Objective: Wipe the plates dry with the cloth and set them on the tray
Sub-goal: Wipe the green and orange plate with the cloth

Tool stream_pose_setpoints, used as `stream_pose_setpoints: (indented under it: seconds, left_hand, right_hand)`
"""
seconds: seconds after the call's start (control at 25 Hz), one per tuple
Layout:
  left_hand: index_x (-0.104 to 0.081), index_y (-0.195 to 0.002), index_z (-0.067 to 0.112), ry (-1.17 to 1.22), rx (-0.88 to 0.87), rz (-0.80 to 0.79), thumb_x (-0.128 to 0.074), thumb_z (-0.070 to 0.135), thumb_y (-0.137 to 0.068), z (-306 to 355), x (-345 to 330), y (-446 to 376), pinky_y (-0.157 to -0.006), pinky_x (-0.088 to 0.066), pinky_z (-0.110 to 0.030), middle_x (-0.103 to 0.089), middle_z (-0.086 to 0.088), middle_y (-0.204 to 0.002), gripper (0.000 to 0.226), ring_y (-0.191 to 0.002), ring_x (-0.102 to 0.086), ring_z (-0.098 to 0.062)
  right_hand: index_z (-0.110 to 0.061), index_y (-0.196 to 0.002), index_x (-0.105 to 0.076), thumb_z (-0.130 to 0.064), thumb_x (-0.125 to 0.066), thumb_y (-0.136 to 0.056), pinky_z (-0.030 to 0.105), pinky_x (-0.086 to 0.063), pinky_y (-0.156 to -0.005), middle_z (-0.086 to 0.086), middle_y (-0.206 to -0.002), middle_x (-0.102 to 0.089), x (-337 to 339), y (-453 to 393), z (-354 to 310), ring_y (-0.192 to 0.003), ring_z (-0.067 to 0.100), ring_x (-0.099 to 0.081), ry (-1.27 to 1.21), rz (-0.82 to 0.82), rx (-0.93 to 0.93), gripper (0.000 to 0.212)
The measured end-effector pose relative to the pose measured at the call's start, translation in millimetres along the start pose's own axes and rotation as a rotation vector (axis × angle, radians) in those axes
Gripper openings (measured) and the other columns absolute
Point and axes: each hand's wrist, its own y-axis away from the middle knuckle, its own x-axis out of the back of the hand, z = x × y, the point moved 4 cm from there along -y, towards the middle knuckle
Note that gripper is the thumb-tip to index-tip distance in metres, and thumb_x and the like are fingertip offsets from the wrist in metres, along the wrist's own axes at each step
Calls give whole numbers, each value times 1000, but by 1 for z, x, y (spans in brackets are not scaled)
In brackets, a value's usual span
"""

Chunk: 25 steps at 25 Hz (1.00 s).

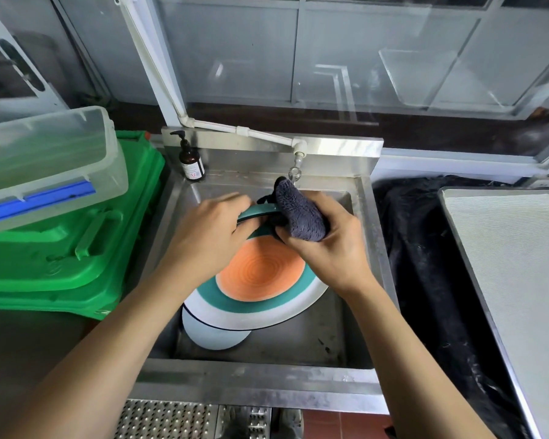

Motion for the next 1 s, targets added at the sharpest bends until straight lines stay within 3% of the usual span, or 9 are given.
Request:
stream_pose_setpoints:
  seconds: [0.08,0.16,0.24,0.32,0.48,0.6,0.72,0.88,1.0]
  left_hand:
    - [-54,-76,14,76,14,79,-69,26,-93,-8,2,7,-54,-30,-35,-46,5,-62,25,-52,-45,-15]
    - [-60,-79,12,171,56,181,-64,36,-96,-18,10,9,-48,-31,-27,-46,3,-56,30,-45,-38,-13]
    - [-61,-82,19,265,88,308,-60,42,-97,-22,22,10,-47,-29,-14,-48,9,-53,28,-47,-44,-8]
    - [-70,-93,17,355,139,395,-59,42,-98,-24,27,11,-53,-32,-8,-53,22,-60,28,-53,-50,7]
    - [-65,-84,24,404,219,365,-59,43,-96,-30,18,16,-55,-34,-7,-58,27,-61,23,-59,-52,13]
    - [-54,-70,31,346,192,264,-60,49,-94,-30,19,15,-51,-34,-12,-58,23,-60,30,-55,-51,5]
    - [-62,-80,23,176,147,129,-59,62,-85,-13,15,4,-58,-47,-34,-62,6,-65,39,-63,-60,-13]
    - [-62,-87,21,-120,47,20,-58,55,-89,8,4,-1,-58,-44,-37,-64,-1,-71,34,-73,-64,-34]
    - [-65,-88,14,-81,-7,71,-61,47,-92,5,3,8,-57,-42,-38,-61,-1,-68,34,-68,-61,-34]
  right_hand:
    - [-36,-115,-68,-33,-86,-76,36,-58,-83,-10,-103,-73,5,-1,-3,-95,12,-71,-8,31,38,43]
    - [-33,-115,-70,-27,-86,-79,28,-56,-83,-11,-102,-74,15,-3,3,-94,5,-69,-132,129,-9,40]
    - [-30,-110,-73,-21,-83,-81,31,-55,-75,-8,-92,-72,27,-2,16,-81,10,-64,-323,278,-166,32]
    - [-25,-103,-73,-22,-80,-80,33,-48,-68,0,-81,-66,30,3,26,-71,17,-56,-426,392,-309,24]
    - [-16,-92,-73,-10,-77,-83,25,-47,-56,0,-72,-61,26,10,26,-59,13,-54,-505,449,-378,12]
    - [-19,-91,-73,-13,-80,-79,26,-50,-55,-2,-74,-64,30,14,22,-62,11,-57,-441,420,-347,15]
    - [-20,-104,-74,-17,-84,-78,30,-57,-74,-9,-89,-74,21,13,9,-80,7,-66,-264,251,-188,29]
    - [-26,-116,-72,-27,-87,-76,25,-55,-85,-8,-103,-75,4,19,2,-95,10,-72,-124,89,-99,43]
    - [-30,-118,-70,-26,-85,-78,21,-53,-84,-7,-104,-74,9,21,3,-95,9,-71,-117,74,-49,43]
